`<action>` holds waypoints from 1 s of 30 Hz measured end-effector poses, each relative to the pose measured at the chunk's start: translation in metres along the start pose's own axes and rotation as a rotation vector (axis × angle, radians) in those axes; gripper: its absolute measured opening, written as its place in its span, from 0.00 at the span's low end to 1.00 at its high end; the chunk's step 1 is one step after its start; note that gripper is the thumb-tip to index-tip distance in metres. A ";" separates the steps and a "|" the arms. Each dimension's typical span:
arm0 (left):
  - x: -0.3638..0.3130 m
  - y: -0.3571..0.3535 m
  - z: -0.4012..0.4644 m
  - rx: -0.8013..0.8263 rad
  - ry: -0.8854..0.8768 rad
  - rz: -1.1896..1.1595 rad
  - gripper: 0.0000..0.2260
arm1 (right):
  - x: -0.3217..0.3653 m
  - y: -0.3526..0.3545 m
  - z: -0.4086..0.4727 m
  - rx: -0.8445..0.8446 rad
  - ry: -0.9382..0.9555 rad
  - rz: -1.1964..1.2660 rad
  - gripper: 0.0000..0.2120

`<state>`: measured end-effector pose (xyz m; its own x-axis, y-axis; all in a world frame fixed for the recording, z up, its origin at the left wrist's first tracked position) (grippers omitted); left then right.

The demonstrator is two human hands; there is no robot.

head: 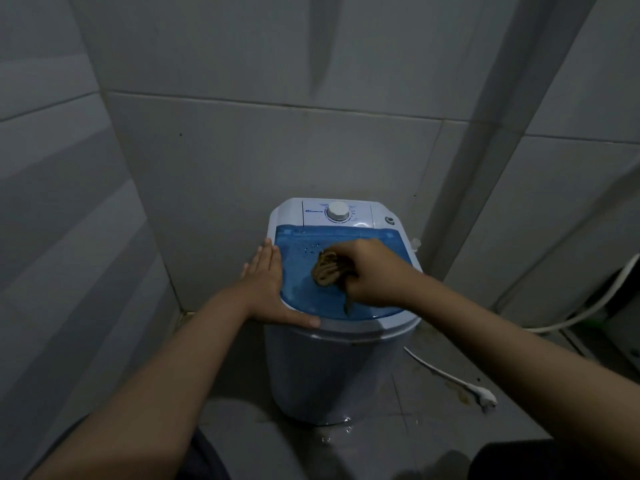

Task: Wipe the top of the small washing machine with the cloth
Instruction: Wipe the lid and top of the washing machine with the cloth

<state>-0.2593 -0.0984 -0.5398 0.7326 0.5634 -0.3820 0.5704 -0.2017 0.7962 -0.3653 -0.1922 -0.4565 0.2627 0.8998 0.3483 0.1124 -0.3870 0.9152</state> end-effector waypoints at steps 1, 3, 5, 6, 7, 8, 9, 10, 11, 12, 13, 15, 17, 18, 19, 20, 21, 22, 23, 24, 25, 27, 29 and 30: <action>0.000 0.000 0.000 0.004 0.000 -0.003 0.71 | 0.000 0.002 0.005 0.025 0.018 -0.027 0.12; 0.000 0.000 0.001 0.000 0.000 -0.004 0.70 | -0.001 0.000 0.012 0.086 0.048 -0.063 0.17; 0.001 -0.001 0.002 -0.008 -0.004 -0.007 0.68 | -0.001 -0.004 0.017 0.144 0.068 -0.084 0.19; 0.001 -0.001 0.003 -0.014 -0.009 -0.005 0.67 | -0.001 -0.005 0.018 0.171 0.074 -0.094 0.20; 0.001 0.000 0.003 -0.019 -0.011 -0.003 0.66 | -0.002 -0.005 0.020 0.204 0.072 -0.103 0.20; 0.002 -0.001 0.004 -0.017 -0.012 -0.002 0.66 | -0.004 -0.007 0.021 0.244 0.069 -0.107 0.20; 0.002 -0.001 0.004 -0.019 -0.013 -0.002 0.66 | -0.006 -0.007 0.021 0.282 0.054 -0.113 0.20; 0.003 -0.002 0.006 -0.020 -0.012 -0.003 0.67 | -0.009 -0.007 0.022 0.314 0.032 -0.117 0.19; 0.004 -0.002 0.007 -0.022 -0.013 -0.003 0.67 | -0.011 -0.006 0.023 0.342 0.004 -0.128 0.19; 0.004 -0.002 0.007 -0.023 -0.015 -0.003 0.67 | -0.013 -0.006 0.025 0.371 -0.021 -0.150 0.18; 0.004 -0.002 0.007 -0.023 -0.017 -0.003 0.67 | -0.013 -0.006 0.027 0.402 -0.041 -0.182 0.18; 0.004 -0.002 0.006 -0.023 -0.020 -0.002 0.67 | -0.011 -0.006 0.030 0.448 -0.069 -0.248 0.13; 0.004 -0.003 0.006 -0.019 -0.019 -0.001 0.67 | -0.008 -0.007 0.030 0.496 -0.093 -0.318 0.13; 0.004 -0.003 0.006 -0.020 -0.019 -0.001 0.67 | -0.007 -0.008 0.031 0.518 -0.108 -0.356 0.15; 0.004 -0.002 0.006 -0.024 -0.018 0.000 0.67 | -0.007 -0.010 0.031 0.540 -0.129 -0.394 0.17; 0.004 -0.002 0.006 -0.028 -0.017 0.001 0.67 | -0.007 -0.012 0.031 0.555 -0.146 -0.427 0.17; 0.004 -0.002 0.005 -0.032 -0.014 0.001 0.67 | -0.007 -0.013 0.032 0.570 -0.166 -0.459 0.17; 0.003 -0.002 0.005 -0.035 -0.012 0.002 0.67 | -0.006 -0.015 0.031 0.586 -0.180 -0.494 0.16; 0.003 -0.002 0.004 -0.034 -0.011 0.001 0.67 | -0.004 -0.016 0.031 0.604 -0.197 -0.537 0.15; 0.003 -0.002 0.004 -0.032 -0.010 0.001 0.66 | -0.002 -0.016 0.032 0.615 -0.209 -0.588 0.13; 0.002 -0.001 0.003 -0.031 -0.010 0.000 0.66 | 0.001 -0.016 0.033 0.631 -0.224 -0.646 0.12; 0.002 0.000 0.003 -0.036 -0.010 -0.003 0.66 | 0.005 -0.015 0.038 0.640 -0.254 -0.756 0.11; 0.003 0.000 0.003 -0.036 -0.016 -0.009 0.66 | 0.009 -0.007 0.042 0.593 -0.289 -0.800 0.08; 0.003 0.000 0.004 -0.033 -0.019 -0.010 0.66 | 0.014 -0.003 0.044 0.546 -0.268 -0.781 0.07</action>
<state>-0.2561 -0.0996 -0.5427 0.7340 0.5501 -0.3983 0.5650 -0.1692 0.8075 -0.3202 -0.1878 -0.4630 0.1274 0.8924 -0.4328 0.7554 0.1955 0.6255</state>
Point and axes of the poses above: each hand's wrist, its own z-axis towards the middle knuckle, its own y-axis out of the back of the hand, x = y × z, the point moved 7 cm from there along z, towards the middle knuckle, and after that the axes turned 14 degrees about x, right-handed, at the moved point
